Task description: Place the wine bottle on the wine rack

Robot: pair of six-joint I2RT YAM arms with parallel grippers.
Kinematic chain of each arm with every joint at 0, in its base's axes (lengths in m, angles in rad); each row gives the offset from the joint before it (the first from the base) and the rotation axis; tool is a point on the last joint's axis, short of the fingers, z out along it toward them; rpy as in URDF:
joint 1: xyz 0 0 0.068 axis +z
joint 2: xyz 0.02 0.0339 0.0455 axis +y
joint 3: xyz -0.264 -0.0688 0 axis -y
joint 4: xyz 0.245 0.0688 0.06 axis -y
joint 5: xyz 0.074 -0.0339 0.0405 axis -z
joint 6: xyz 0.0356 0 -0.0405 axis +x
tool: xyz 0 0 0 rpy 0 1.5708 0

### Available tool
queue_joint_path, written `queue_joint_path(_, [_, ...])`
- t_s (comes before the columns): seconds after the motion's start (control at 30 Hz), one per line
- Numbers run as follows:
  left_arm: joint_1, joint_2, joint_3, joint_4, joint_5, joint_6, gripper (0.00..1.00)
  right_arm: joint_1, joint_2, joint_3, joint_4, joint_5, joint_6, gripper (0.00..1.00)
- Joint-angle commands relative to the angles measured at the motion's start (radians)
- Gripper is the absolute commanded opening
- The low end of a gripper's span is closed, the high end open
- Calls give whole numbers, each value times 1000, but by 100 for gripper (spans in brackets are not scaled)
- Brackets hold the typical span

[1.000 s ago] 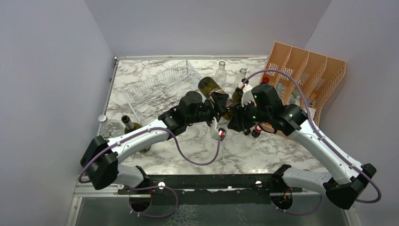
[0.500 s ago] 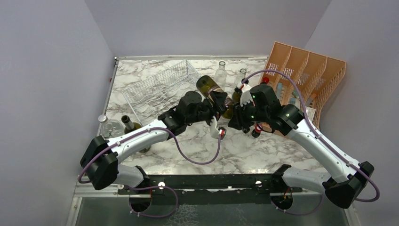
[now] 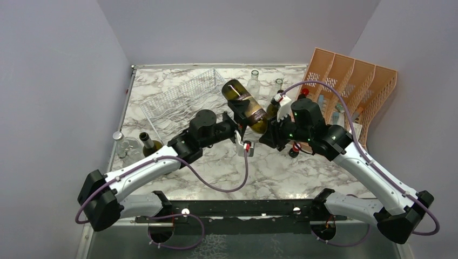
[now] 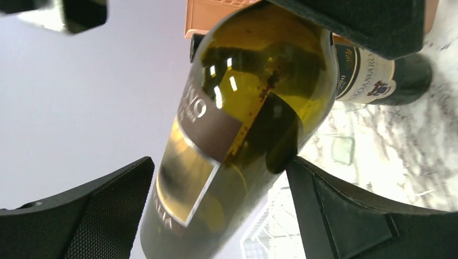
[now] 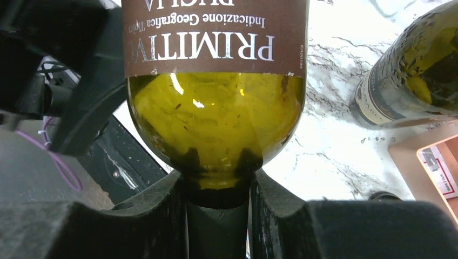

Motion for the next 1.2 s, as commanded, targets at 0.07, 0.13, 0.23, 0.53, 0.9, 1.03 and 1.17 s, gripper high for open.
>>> queue_joint_path(0.07, [-6, -198, -61, 74, -53, -264, 99, 1, -17, -40, 144, -12, -12, 1])
queue_joint_path(0.13, [-5, -248, -77, 35, -79, -303, 99, 1, -22, -50, 162, -35, -9, 1])
queue_joint_path(0.23, [-5, -332, -107, 33, -101, -393, 99, 1, -22, -66, 183, -60, -10, 1])
queue_joint_path(0.53, [-5, -414, 19, -8, -589, -1174, 99, 1, -9, -173, 262, -197, -27, 1])
queue_joint_path(0.9, [-5, -419, 170, -346, -620, -1478, 99, 1, 80, -273, 327, -164, -38, 1])
queue_joint_path(1.03, [-5, -440, 174, -343, -650, -1507, 99, 3, 117, -289, 355, -147, -34, 1])
queue_joint_path(1.17, [-4, -435, 185, -343, -656, -1506, 99, 3, 163, -290, 373, -113, -33, 1])
